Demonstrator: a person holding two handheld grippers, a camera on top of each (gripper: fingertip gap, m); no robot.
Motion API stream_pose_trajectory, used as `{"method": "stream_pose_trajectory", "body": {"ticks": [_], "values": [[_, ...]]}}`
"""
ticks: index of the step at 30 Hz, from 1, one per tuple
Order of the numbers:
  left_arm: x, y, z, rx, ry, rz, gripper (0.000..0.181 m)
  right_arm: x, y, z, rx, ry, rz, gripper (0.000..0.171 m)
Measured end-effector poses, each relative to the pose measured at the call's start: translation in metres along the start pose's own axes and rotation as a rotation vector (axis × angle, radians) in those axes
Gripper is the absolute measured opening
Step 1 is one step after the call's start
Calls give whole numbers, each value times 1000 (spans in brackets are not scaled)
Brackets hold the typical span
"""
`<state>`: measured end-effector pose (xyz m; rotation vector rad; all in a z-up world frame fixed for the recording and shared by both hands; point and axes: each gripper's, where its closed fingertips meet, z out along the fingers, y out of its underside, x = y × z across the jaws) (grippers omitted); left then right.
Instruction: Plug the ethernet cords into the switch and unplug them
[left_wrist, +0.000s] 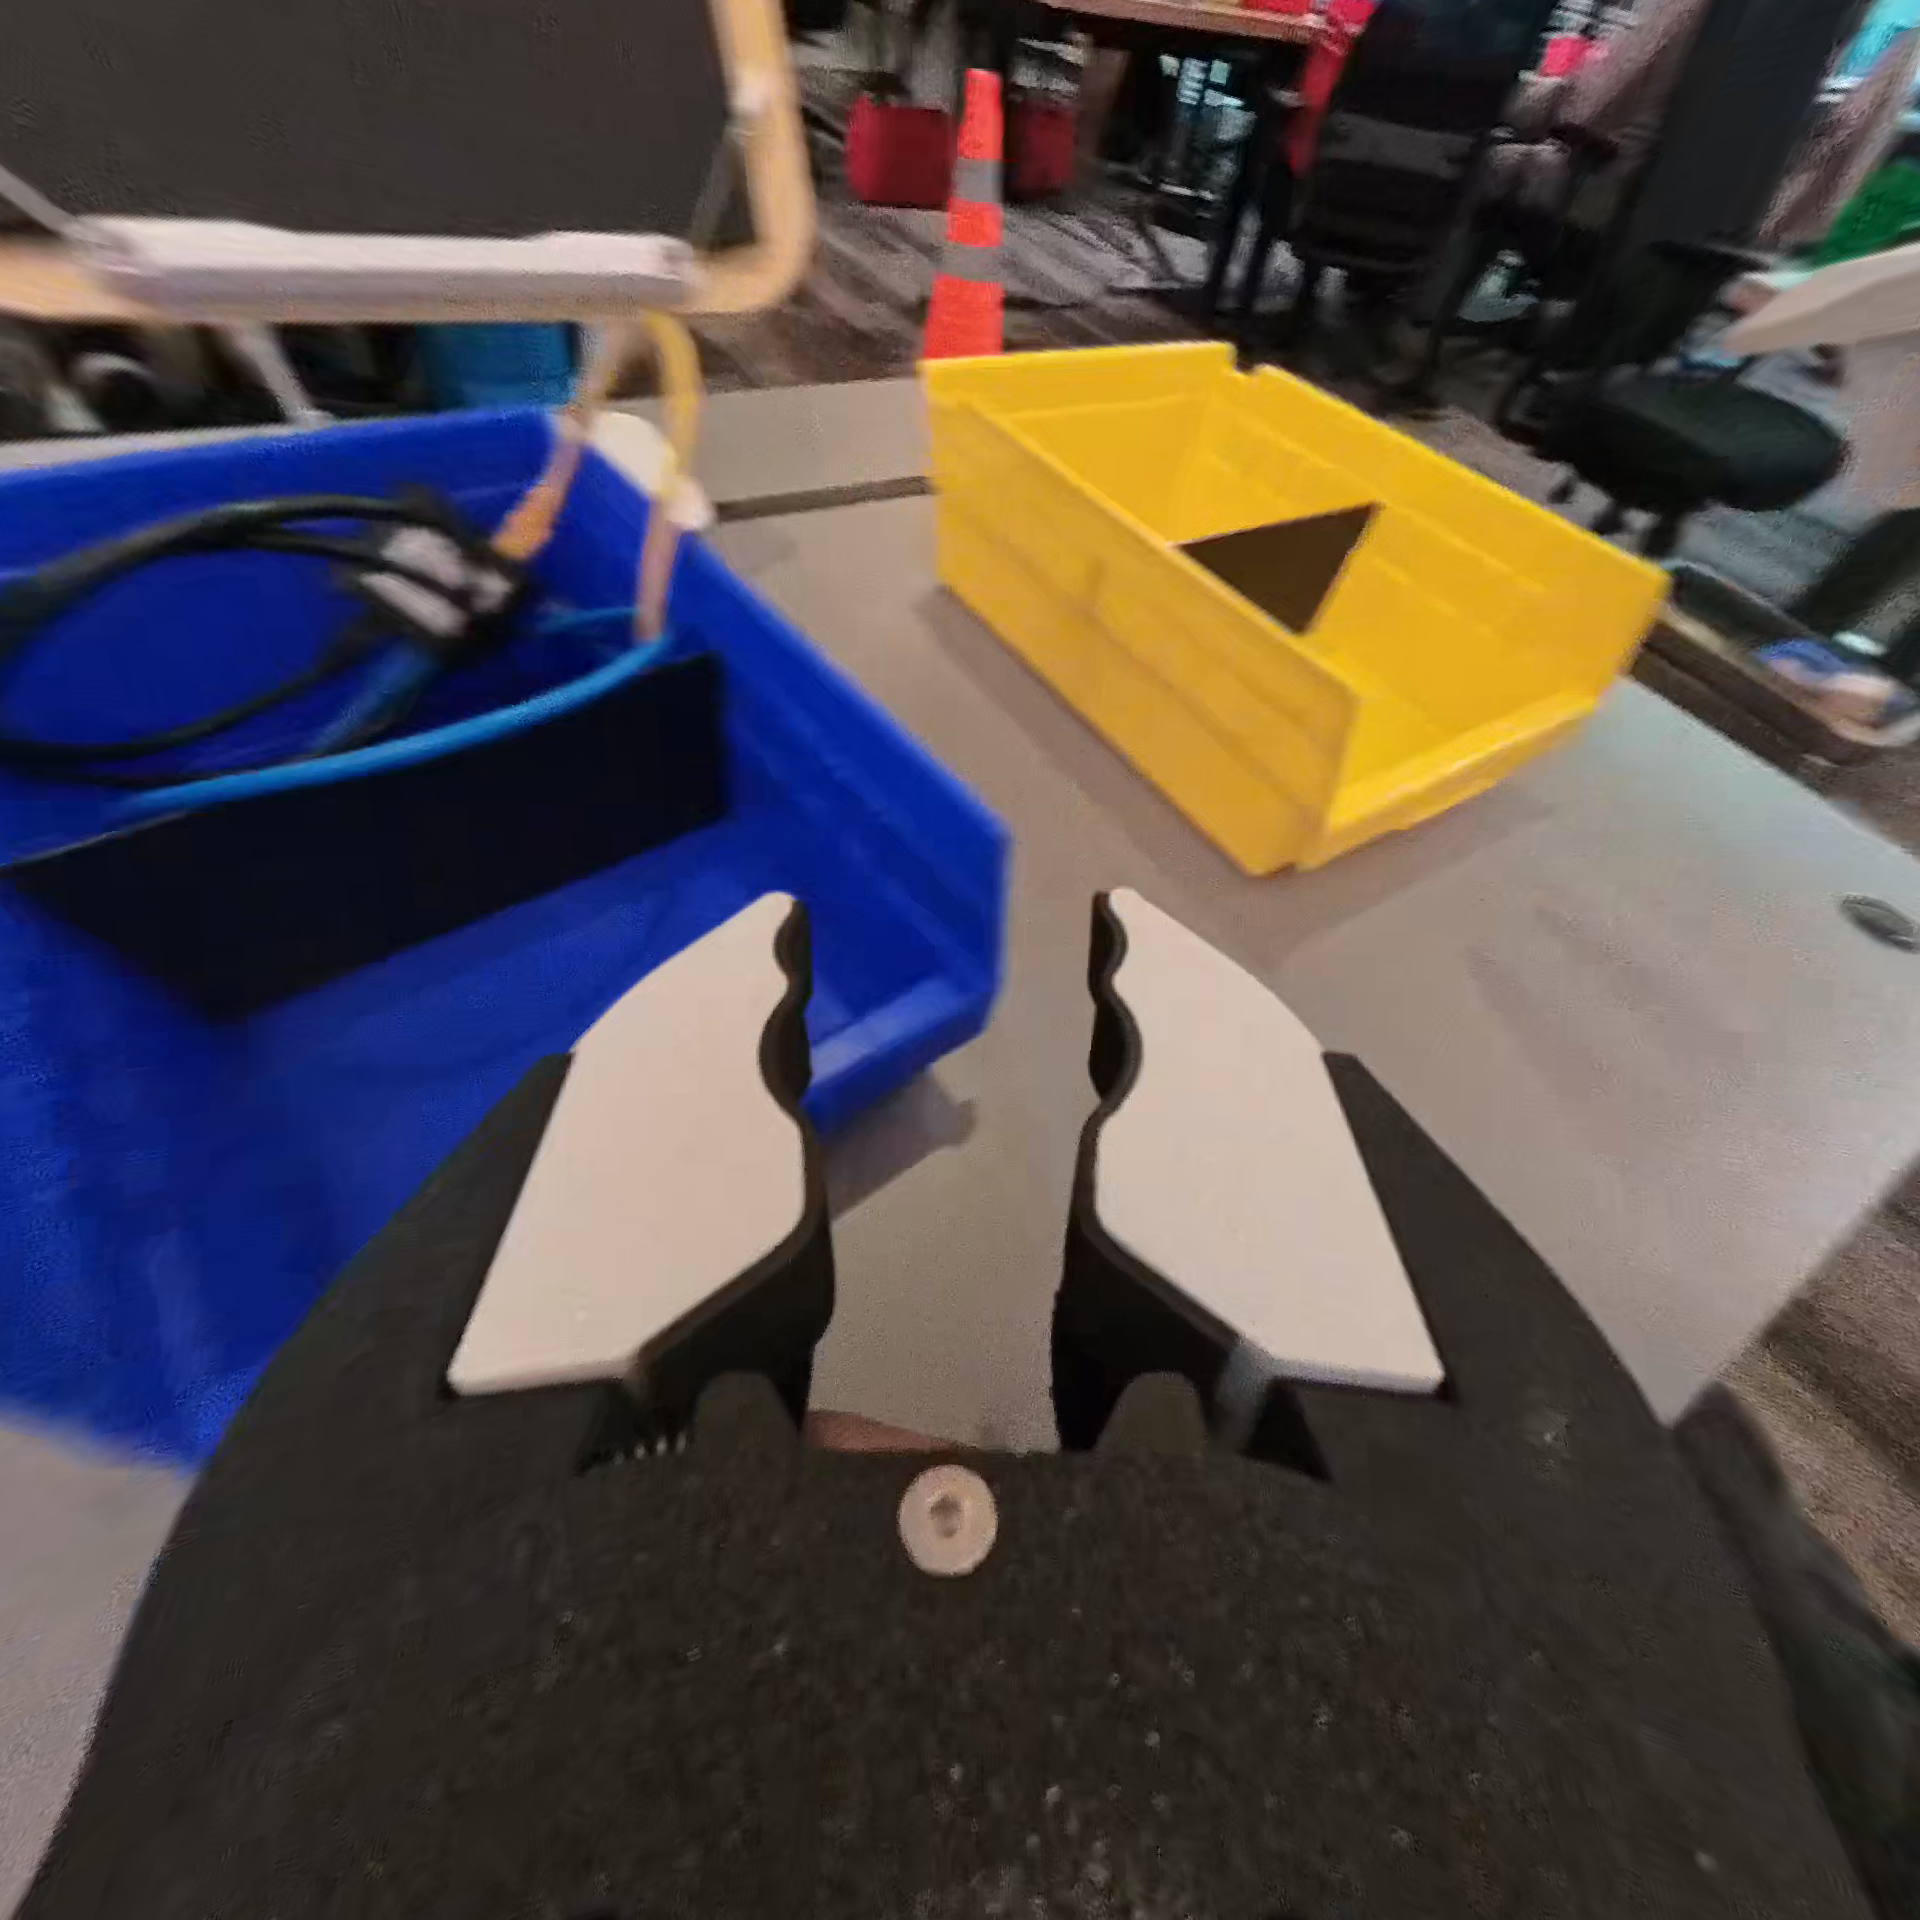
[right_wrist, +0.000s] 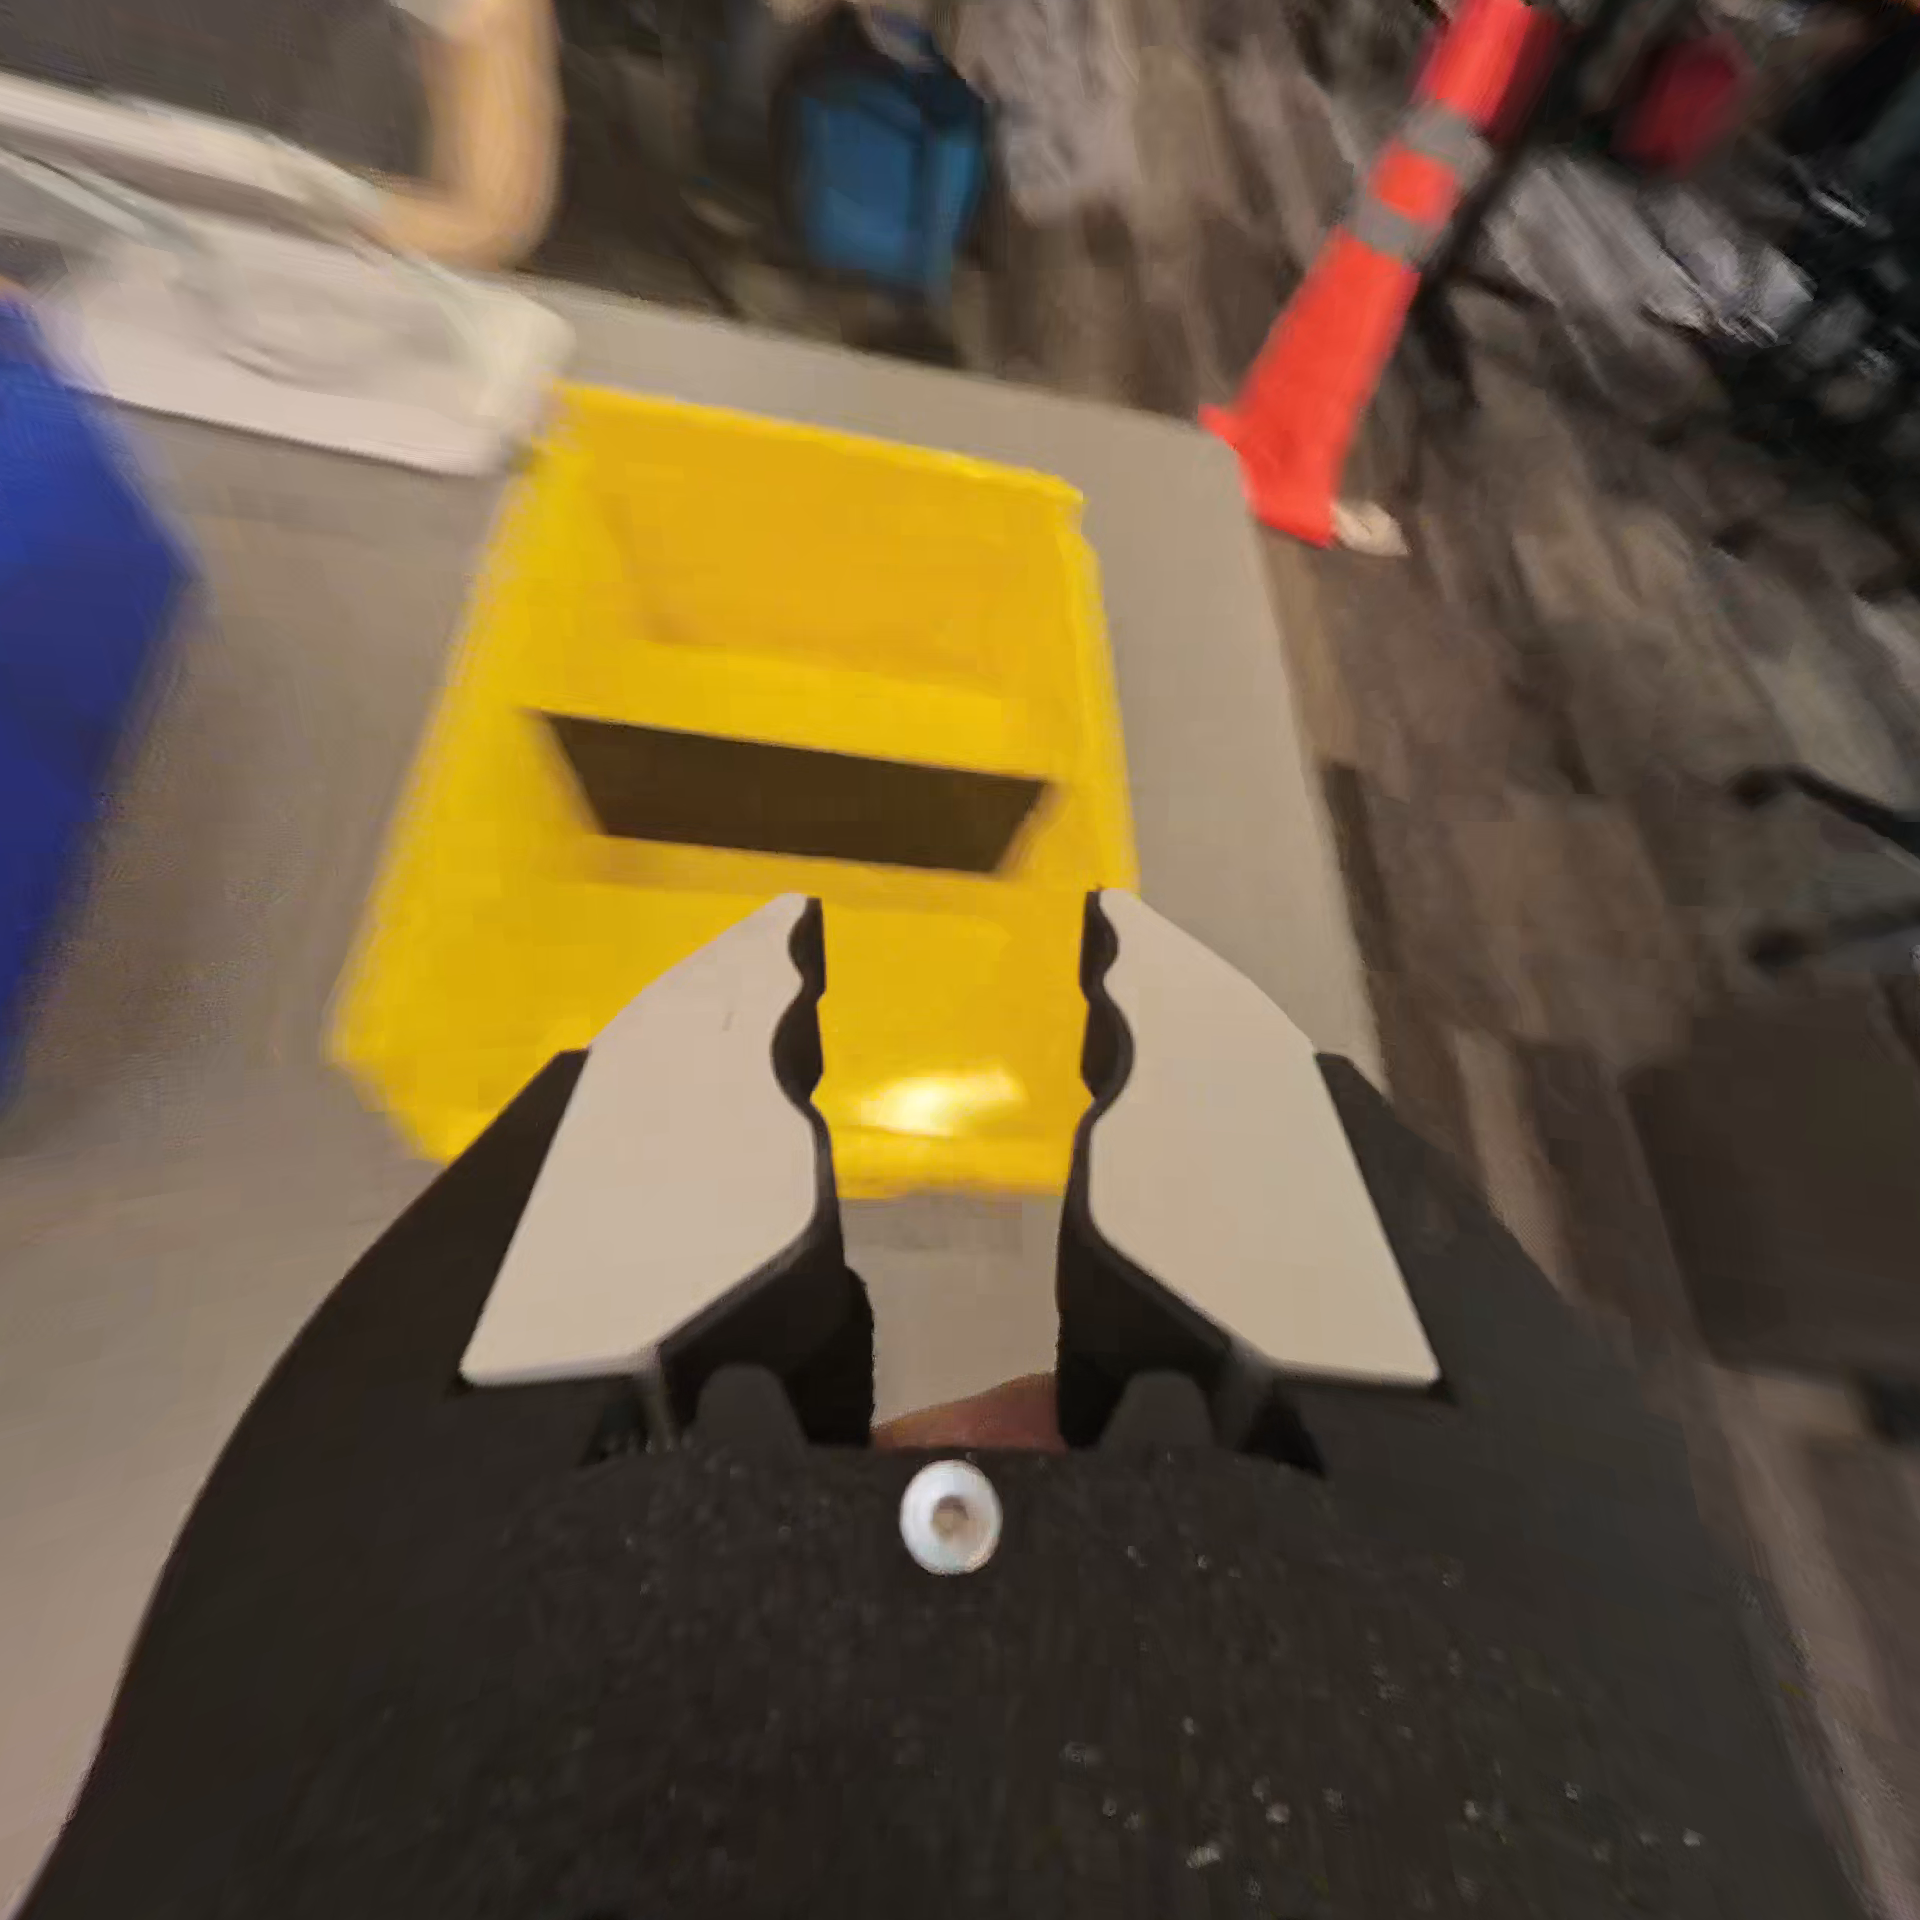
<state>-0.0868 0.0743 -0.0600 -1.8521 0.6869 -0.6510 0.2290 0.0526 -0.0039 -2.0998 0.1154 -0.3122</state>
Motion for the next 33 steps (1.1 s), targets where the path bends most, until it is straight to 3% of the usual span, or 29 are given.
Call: {"method": "stream_pose_trajectory", "body": {"ticks": [3, 4, 6, 8, 11, 12, 14, 16, 18, 21, 27, 33], "values": [[-113, 13, -55, 10, -342, -29, 54, -121, -28, -11, 116, -318, -34, 39], [-142, 23, -64, -17, -407, -68, 59, -167, -26, -11, 103, -435, -48, 44], [-170, 46, -63, -87, -397, -148, 62, -245, -11, -5, 64, -581, -83, 54], [-178, 62, -49, -138, -355, -183, 66, -287, 15, 19, -2, -549, -88, 53], [-169, 70, -23, -170, -278, -140, 57, -298, 53, 50, -98, -368, -53, 52], [-166, 72, -15, -185, -258, -119, 44, -303, 58, 54, -98, -358, -8, 40], [-169, 72, -5, -202, -258, -124, 41, -305, 56, 63, -66, -325, 83, 5], [-177, 68, -4, -197, -251, -191, 17, -299, 52, 73, -49, -235, 126, 3], [-189, 65, -10, -179, -295, -189, 12, -310, 48, 70, -56, -227, 119, 3], [-213, 54, -36, -133, -390, -133, 3, -333, 26, 52, 52, -143, 7, 3], [-290, 40, -111, -80, -503, -90, 3, -432, -11, 36, 152, -236, 5, 4], [-374, 68, -162, -100, -547, -95, 3, -538, 1, 41, 133, -308, -8, 5]]}}
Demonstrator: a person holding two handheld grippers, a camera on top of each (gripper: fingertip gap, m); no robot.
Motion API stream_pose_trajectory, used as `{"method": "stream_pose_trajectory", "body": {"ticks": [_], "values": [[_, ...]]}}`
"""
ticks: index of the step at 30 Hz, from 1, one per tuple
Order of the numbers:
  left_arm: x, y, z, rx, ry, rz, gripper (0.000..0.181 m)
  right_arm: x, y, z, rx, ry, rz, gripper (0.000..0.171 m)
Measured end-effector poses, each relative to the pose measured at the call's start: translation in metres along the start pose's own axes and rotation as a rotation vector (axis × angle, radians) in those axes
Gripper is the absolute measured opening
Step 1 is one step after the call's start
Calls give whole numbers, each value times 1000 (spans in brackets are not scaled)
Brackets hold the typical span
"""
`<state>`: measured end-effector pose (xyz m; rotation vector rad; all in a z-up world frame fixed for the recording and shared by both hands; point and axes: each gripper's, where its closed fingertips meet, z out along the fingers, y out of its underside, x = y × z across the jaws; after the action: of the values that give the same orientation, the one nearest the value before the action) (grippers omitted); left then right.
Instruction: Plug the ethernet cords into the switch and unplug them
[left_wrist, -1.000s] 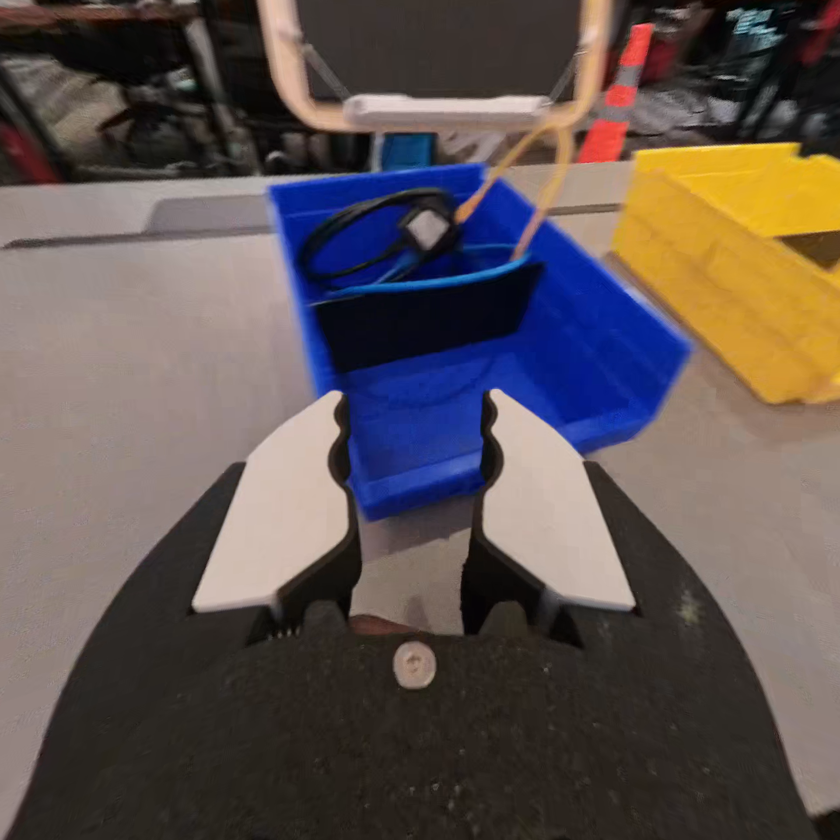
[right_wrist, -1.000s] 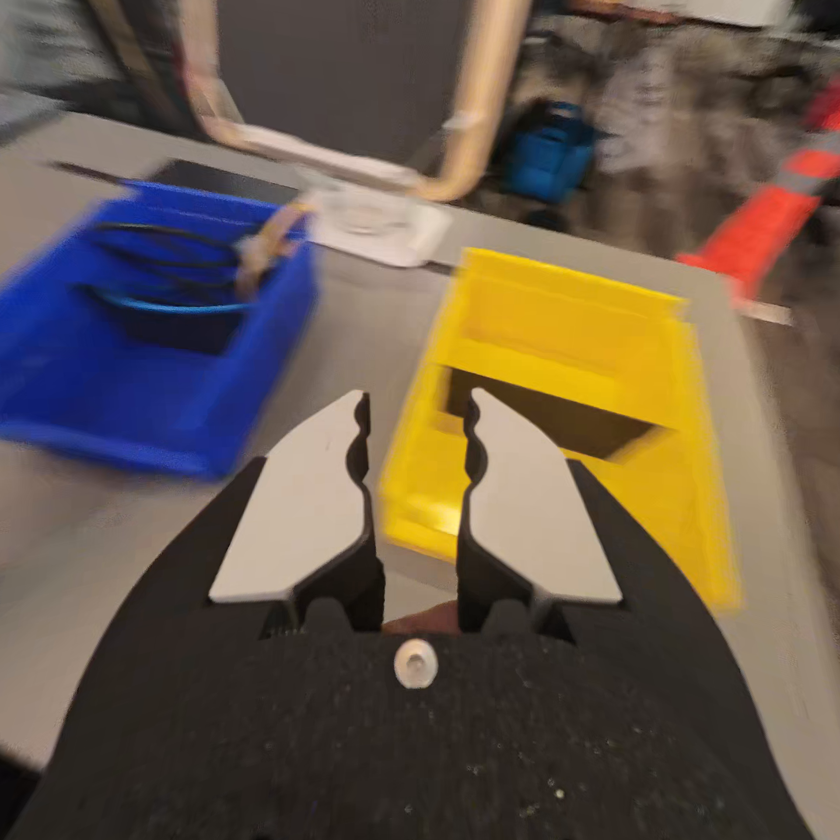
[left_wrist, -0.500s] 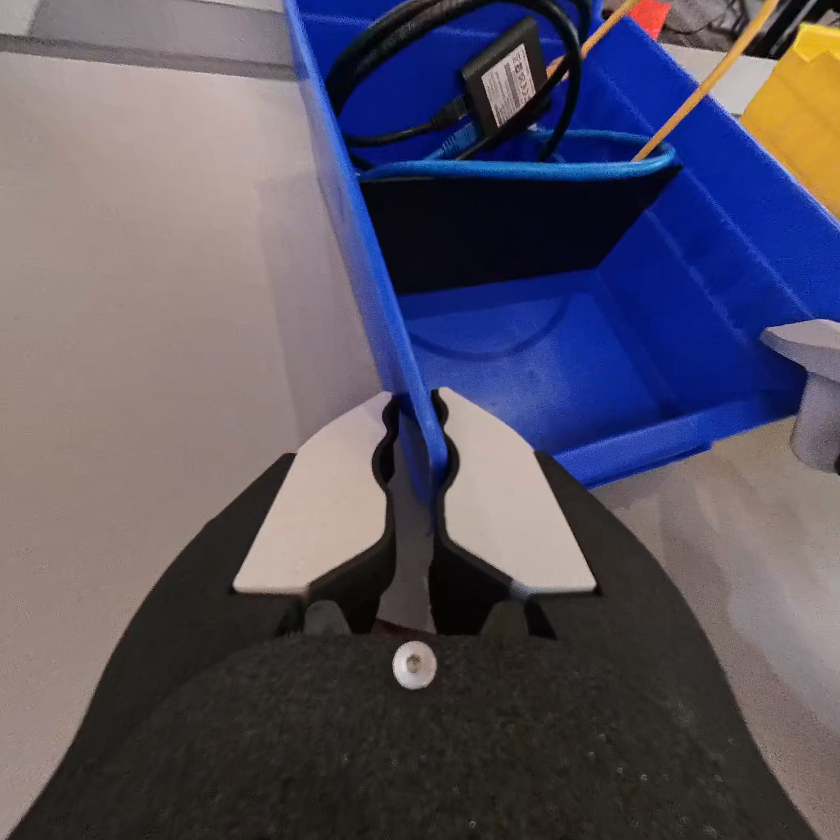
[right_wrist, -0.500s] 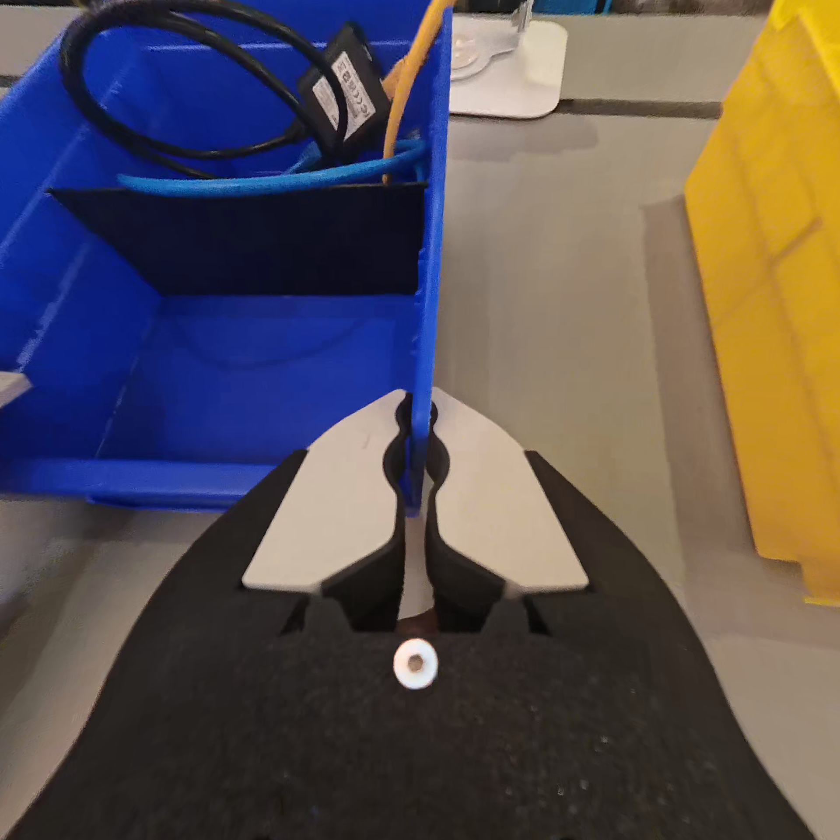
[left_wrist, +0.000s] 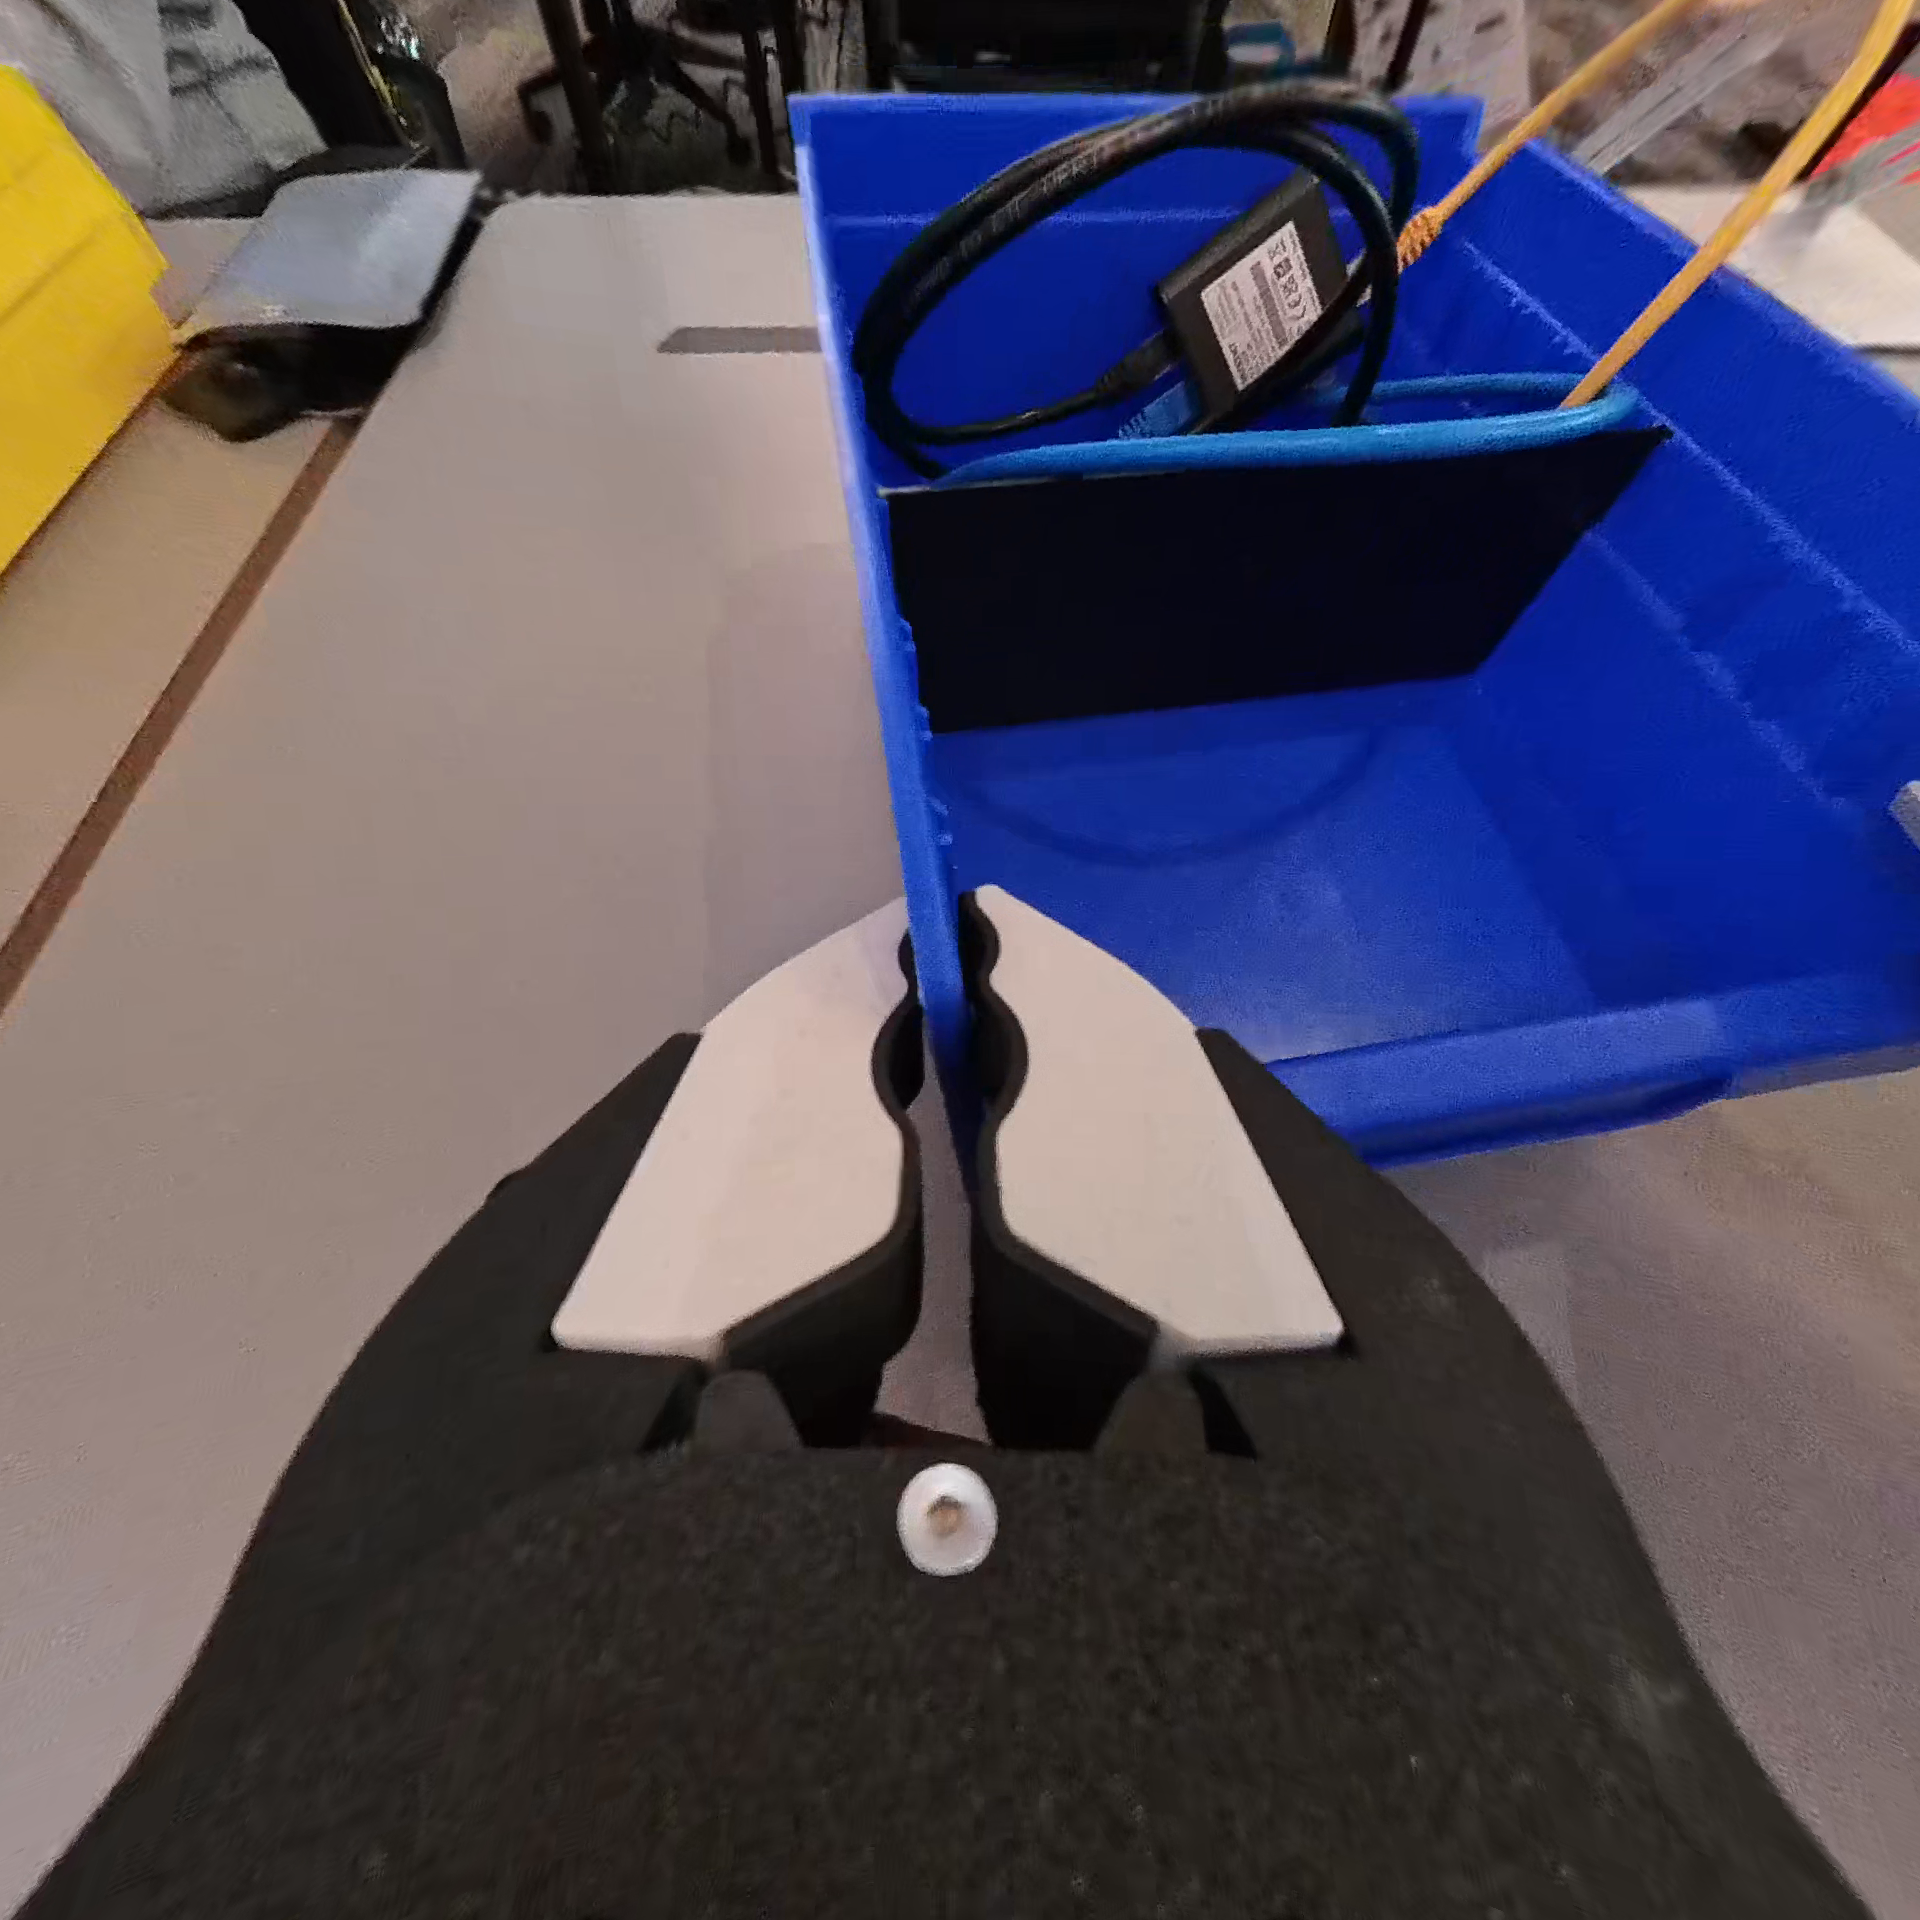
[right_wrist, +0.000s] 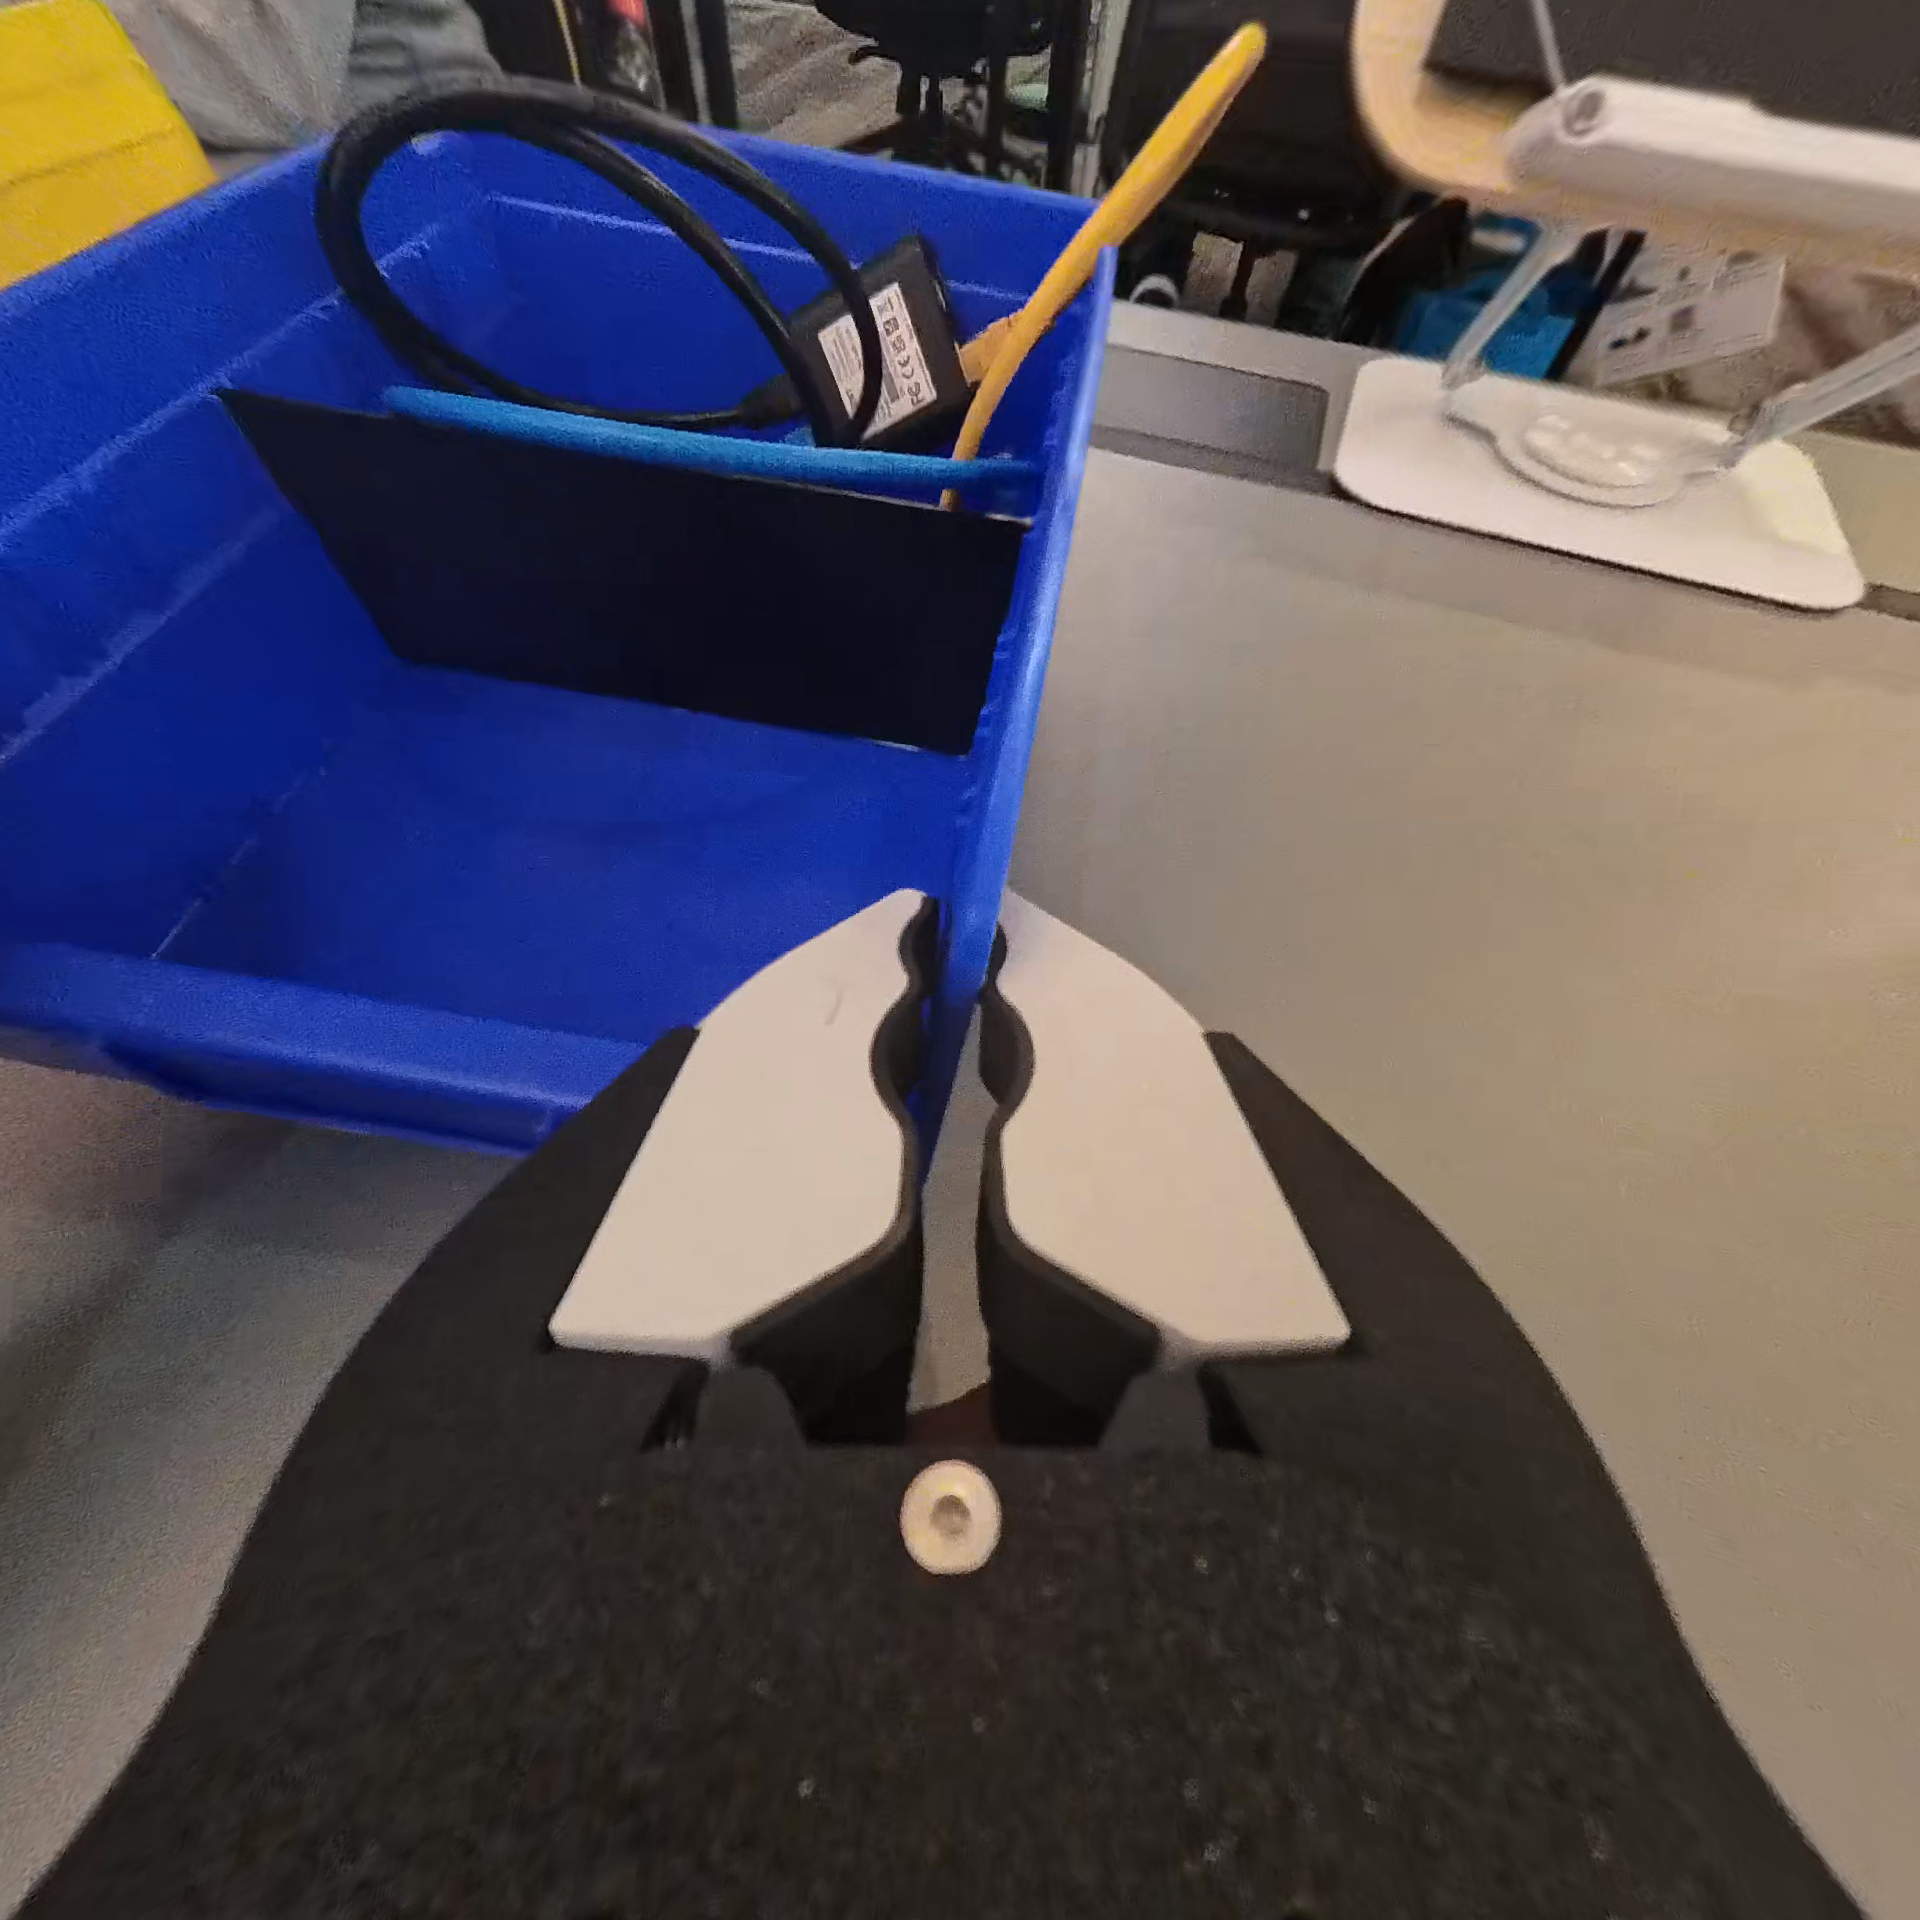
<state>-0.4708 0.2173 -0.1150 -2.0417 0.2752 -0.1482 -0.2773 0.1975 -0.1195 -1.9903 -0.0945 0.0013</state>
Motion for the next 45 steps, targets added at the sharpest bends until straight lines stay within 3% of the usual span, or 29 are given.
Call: {"method": "stream_pose_trajectory", "body": {"ticks": [6, 7, 8, 9, 11, 14, 16, 19, 21, 24, 29, 31, 34, 38, 41, 45], "values": [[-32, 9, 21, 23, 69, -130, 4, -33, 8, 12, 28, -79, -16, 10], [-33, 10, 20, 11, 66, -132, 7, -35, 9, 6, 6, -146, -29, 11], [-34, 11, 16, -3, 51, -136, 20, -33, 10, -6, 0, -210, -36, 22], [-36, 13, 8, -13, 31, -148, 36, -24, 12, -22, 13, -256, -47, 33], [-38, 20, -24, 1, -23, -248, 54, 3, 32, -63, 26, -350, -53, 36], [-14, 37, -87, 141, 14, -541, 50, 53, 79, -118, -40, -464, 43, 29], [24, 46, -106, 176, 126, -597, 47, 102, 100, -135, -103, -400, 106, 30], [90, 34, -99, 110, 328, -412, 49, 180, 101, -141, -87, -264, 193, 24], [120, 29, -80, 75, 354, -219, 48, 233, 96, -138, -82, -125, 160, 28], [160, 22, -67, 66, 409, -113, 48, 277, 100, -132, -84, -73, 275, 23], [213, 26, -86, 53, 608, -244, 48, 289, 104, -147, -49, -93, 81, 33], [220, 36, -93, 30, 617, -168, 48, 277, 100, -155, -36, -152, 22, 35], [209, 33, -101, 85, 579, -44, 48, 257, 79, -170, 12, -221, 94, 40], [199, 38, -104, 60, 612, -67, 51, 234, 82, -195, 94, -347, 198, 44], [191, 38, -108, 68, 593, -95, 52, 242, 93, -197, 87, -301, 180, 44], [183, 41, -105, 91, 493, 11, 56, 255, 94, -188, 67, -242, 179, 43]]}}
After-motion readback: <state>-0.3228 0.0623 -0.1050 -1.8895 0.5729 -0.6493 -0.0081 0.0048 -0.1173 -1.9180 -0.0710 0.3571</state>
